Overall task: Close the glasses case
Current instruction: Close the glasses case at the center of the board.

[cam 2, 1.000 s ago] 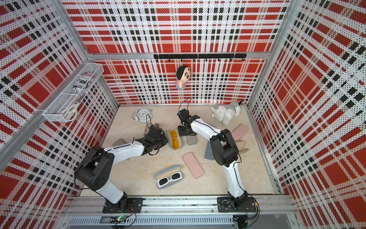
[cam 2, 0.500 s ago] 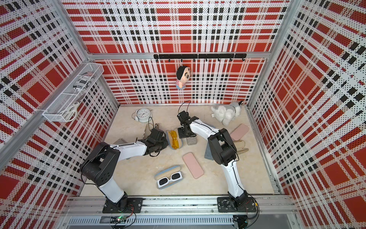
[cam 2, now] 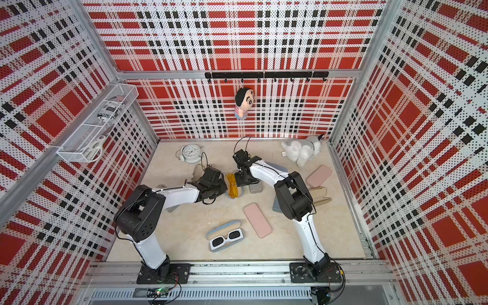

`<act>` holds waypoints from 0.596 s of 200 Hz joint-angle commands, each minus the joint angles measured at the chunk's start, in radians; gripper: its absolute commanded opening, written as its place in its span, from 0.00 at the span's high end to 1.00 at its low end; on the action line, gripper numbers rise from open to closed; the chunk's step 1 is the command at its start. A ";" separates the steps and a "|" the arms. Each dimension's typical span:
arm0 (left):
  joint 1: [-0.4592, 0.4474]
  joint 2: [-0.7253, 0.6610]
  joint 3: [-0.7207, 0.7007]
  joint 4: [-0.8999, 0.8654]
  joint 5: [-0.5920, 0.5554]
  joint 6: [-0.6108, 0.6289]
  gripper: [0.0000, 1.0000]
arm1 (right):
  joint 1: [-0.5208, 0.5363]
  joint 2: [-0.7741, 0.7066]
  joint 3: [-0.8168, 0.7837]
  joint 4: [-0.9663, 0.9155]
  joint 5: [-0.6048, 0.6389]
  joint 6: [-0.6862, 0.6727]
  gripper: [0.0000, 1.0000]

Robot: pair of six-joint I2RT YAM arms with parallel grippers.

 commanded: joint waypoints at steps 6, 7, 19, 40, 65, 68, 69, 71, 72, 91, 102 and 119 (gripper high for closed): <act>0.005 0.022 0.032 0.005 0.013 0.023 1.00 | 0.013 0.019 0.037 -0.012 -0.006 -0.009 1.00; 0.006 0.022 0.032 0.006 0.013 0.023 1.00 | 0.014 0.019 0.037 -0.013 -0.006 -0.010 1.00; 0.005 0.025 0.037 0.004 0.016 0.026 1.00 | 0.014 0.022 0.042 -0.015 -0.007 -0.010 1.00; 0.004 0.035 0.049 0.004 0.024 0.028 1.00 | 0.017 0.025 0.047 -0.017 -0.008 -0.011 1.00; 0.003 0.042 0.067 0.002 0.028 0.031 1.00 | 0.023 0.027 0.055 -0.018 -0.010 -0.012 0.99; 0.004 0.042 0.068 0.002 0.030 0.033 1.00 | 0.023 0.028 0.056 -0.018 -0.011 -0.012 0.99; 0.004 0.043 0.069 0.001 0.030 0.033 1.00 | 0.023 0.028 0.057 -0.018 -0.011 -0.013 0.99; 0.004 0.044 0.071 0.000 0.030 0.033 1.00 | 0.024 0.028 0.058 -0.018 -0.011 -0.014 0.99; 0.004 0.045 0.071 -0.001 0.030 0.033 1.00 | 0.024 0.028 0.058 -0.018 -0.011 -0.013 0.99; 0.002 0.050 0.084 -0.003 0.033 0.034 1.00 | 0.031 0.035 0.073 -0.024 -0.012 -0.016 0.99; 0.003 0.051 0.090 -0.003 0.032 0.036 1.00 | 0.036 0.040 0.081 -0.027 -0.012 -0.017 0.99; -0.003 0.054 0.098 -0.004 0.033 0.036 1.00 | 0.044 0.050 0.095 -0.035 -0.011 -0.017 0.99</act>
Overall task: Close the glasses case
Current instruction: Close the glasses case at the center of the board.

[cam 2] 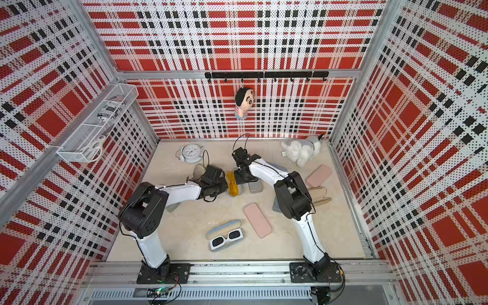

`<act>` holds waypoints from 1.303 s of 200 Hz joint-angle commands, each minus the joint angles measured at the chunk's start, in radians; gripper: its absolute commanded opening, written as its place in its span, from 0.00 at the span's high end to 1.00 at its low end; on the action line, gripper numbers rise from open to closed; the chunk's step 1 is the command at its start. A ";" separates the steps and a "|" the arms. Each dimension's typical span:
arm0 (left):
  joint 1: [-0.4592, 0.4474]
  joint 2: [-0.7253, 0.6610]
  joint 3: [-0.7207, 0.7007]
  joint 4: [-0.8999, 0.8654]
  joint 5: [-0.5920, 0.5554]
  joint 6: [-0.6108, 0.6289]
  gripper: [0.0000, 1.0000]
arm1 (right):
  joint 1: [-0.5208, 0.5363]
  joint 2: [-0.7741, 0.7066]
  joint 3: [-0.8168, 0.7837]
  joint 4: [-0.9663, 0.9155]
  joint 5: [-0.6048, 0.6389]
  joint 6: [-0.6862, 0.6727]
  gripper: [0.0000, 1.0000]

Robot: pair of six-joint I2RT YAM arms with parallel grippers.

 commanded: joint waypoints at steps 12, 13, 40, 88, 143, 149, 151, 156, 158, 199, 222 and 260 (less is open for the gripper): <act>-0.010 0.016 0.047 0.027 0.027 0.012 1.00 | 0.046 0.037 0.044 -0.013 -0.036 -0.005 0.99; -0.009 0.016 0.047 0.027 0.028 0.013 1.00 | 0.047 0.038 0.044 -0.013 -0.037 -0.006 0.99; -0.012 0.020 0.054 0.026 0.029 0.014 1.00 | 0.060 0.050 0.069 -0.019 -0.039 -0.005 0.98; -0.015 0.025 0.063 0.027 0.032 0.017 1.00 | 0.081 0.080 0.110 -0.035 -0.043 0.002 0.98; -0.016 0.030 0.065 0.034 0.038 0.019 1.00 | 0.106 0.104 0.156 -0.039 -0.068 0.016 0.98; -0.017 0.031 0.065 0.036 0.038 0.019 1.00 | 0.110 0.107 0.160 -0.040 -0.070 0.018 0.97; -0.016 0.031 0.066 0.035 0.038 0.019 1.00 | 0.111 0.108 0.162 -0.041 -0.070 0.018 0.97; -0.016 0.031 0.067 0.035 0.039 0.019 1.00 | 0.114 0.111 0.166 -0.041 -0.071 0.019 0.97; -0.016 0.030 0.067 0.035 0.040 0.019 1.00 | 0.114 0.112 0.168 -0.041 -0.073 0.020 0.97; -0.016 0.033 0.067 0.039 0.041 0.020 1.00 | 0.130 0.122 0.174 -0.033 -0.103 0.030 0.97; -0.019 0.032 0.066 0.042 0.041 0.019 1.00 | 0.139 0.130 0.177 -0.033 -0.114 0.033 0.97; -0.019 0.032 0.064 0.044 0.043 0.018 1.00 | 0.157 0.144 0.186 -0.033 -0.125 0.040 0.97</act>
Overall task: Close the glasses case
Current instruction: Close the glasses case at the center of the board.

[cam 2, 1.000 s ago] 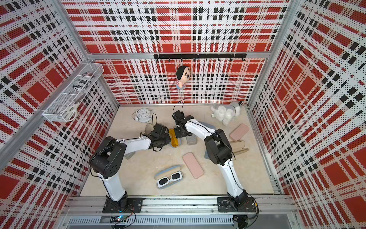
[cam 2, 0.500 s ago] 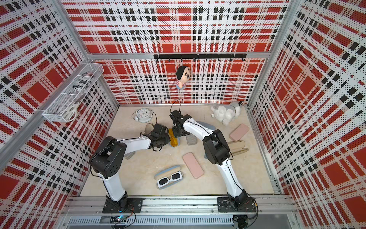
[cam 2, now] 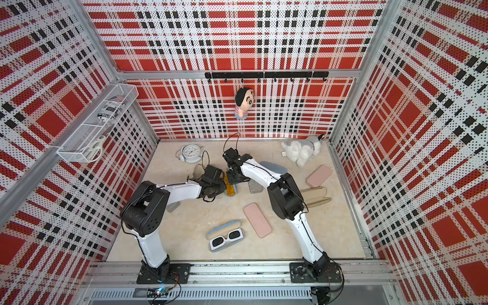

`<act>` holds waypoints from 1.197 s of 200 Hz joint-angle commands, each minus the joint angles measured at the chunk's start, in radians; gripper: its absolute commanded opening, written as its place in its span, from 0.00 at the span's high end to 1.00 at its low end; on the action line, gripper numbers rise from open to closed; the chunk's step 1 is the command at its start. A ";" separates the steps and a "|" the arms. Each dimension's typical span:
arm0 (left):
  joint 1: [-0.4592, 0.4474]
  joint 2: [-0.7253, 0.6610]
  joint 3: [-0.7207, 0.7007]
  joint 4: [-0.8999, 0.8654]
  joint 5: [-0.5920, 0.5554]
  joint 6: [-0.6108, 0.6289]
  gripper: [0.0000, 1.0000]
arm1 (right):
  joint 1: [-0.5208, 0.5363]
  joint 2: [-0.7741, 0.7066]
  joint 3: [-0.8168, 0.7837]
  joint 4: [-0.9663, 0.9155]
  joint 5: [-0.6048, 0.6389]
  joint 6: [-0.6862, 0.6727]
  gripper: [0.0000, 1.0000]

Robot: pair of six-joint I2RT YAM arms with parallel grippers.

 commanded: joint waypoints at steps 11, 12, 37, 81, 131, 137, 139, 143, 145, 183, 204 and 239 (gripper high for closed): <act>-0.029 0.012 0.048 0.104 0.084 0.013 1.00 | 0.094 0.051 0.024 0.045 -0.168 0.023 0.97; -0.028 0.012 0.048 0.103 0.084 0.013 1.00 | 0.094 0.051 0.025 0.045 -0.168 0.023 0.97; -0.030 0.016 0.047 0.105 0.086 0.013 1.00 | 0.099 0.057 0.029 0.049 -0.177 0.028 0.97; -0.029 0.020 0.048 0.111 0.090 0.011 1.00 | 0.114 0.072 0.048 0.052 -0.195 0.040 0.97; -0.033 0.024 0.047 0.115 0.093 0.011 1.00 | 0.129 0.086 0.063 0.066 -0.231 0.056 0.97; -0.032 0.024 0.047 0.114 0.094 0.011 1.00 | 0.131 0.089 0.067 0.065 -0.233 0.056 0.96; -0.032 0.025 0.048 0.115 0.093 0.011 1.00 | 0.131 0.089 0.068 0.065 -0.233 0.056 0.97; -0.033 0.027 0.047 0.117 0.094 0.011 1.00 | 0.132 0.091 0.072 0.063 -0.233 0.057 0.97; -0.033 0.027 0.048 0.117 0.094 0.011 1.00 | 0.132 0.092 0.074 0.061 -0.233 0.057 0.97; -0.034 0.032 0.052 0.120 0.098 0.011 1.00 | 0.145 0.097 0.085 0.052 -0.239 0.060 0.97; -0.036 0.034 0.054 0.124 0.101 0.010 1.00 | 0.153 0.096 0.085 0.052 -0.242 0.063 0.96; -0.037 0.035 0.062 0.124 0.102 0.011 1.00 | 0.161 0.100 0.088 0.052 -0.250 0.068 0.96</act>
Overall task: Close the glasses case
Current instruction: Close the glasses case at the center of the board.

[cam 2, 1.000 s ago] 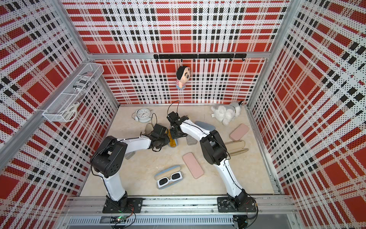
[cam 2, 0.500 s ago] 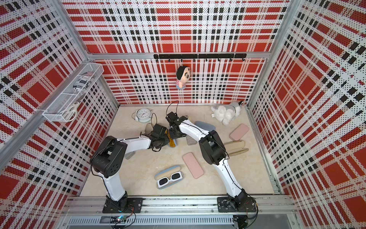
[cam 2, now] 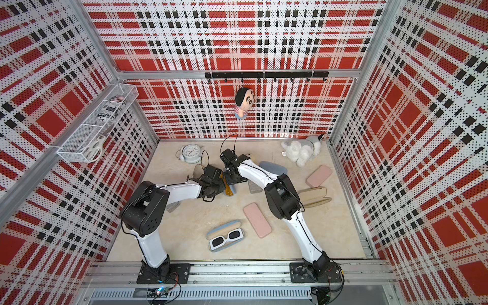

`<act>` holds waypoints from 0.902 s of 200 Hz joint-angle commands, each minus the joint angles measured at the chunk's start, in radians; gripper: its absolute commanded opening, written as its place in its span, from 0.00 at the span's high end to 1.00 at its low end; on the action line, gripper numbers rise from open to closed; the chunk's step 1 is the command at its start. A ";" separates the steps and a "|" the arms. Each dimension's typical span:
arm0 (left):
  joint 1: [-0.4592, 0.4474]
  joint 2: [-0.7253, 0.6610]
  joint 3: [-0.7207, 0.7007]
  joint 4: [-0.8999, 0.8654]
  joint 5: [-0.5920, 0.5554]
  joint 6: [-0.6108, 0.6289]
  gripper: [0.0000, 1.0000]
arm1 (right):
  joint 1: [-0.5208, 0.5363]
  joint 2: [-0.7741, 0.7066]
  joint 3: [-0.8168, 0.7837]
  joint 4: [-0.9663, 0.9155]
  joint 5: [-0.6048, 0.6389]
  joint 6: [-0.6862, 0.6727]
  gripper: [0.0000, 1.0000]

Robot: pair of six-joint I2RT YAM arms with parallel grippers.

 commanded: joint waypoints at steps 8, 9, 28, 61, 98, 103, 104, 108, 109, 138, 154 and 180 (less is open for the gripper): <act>-0.038 0.036 0.063 0.132 0.129 0.009 1.00 | 0.141 0.053 0.025 0.076 -0.259 0.020 0.96; -0.038 0.036 0.062 0.132 0.129 0.009 1.00 | 0.141 0.053 0.025 0.076 -0.259 0.020 0.96; -0.040 0.037 0.063 0.134 0.129 0.009 1.00 | 0.146 0.052 0.025 0.077 -0.262 0.021 0.96; -0.042 0.038 0.064 0.135 0.130 0.009 1.00 | 0.147 0.047 0.017 0.080 -0.258 0.029 0.96; -0.043 0.026 0.055 0.135 0.128 0.009 1.00 | 0.142 0.007 -0.035 0.109 -0.215 0.059 0.96; -0.042 0.022 0.051 0.136 0.127 0.009 1.00 | 0.139 -0.005 -0.052 0.121 -0.209 0.068 0.95; -0.042 0.021 0.050 0.136 0.126 0.009 1.00 | 0.138 -0.007 -0.055 0.125 -0.209 0.069 0.95; -0.043 0.017 0.047 0.136 0.125 0.009 1.00 | 0.136 -0.018 -0.072 0.140 -0.207 0.076 0.95; -0.042 0.016 0.046 0.136 0.124 0.009 1.00 | 0.135 -0.020 -0.077 0.141 -0.207 0.078 0.95; -0.040 -0.025 0.015 0.136 0.110 0.006 1.00 | 0.108 -0.092 -0.188 0.230 -0.208 0.132 0.90; -0.040 -0.048 0.002 0.134 0.103 0.006 1.00 | 0.098 -0.115 -0.209 0.244 -0.203 0.128 0.87; -0.039 -0.090 -0.020 0.128 0.084 0.003 0.97 | 0.089 -0.140 -0.226 0.258 -0.194 0.122 0.81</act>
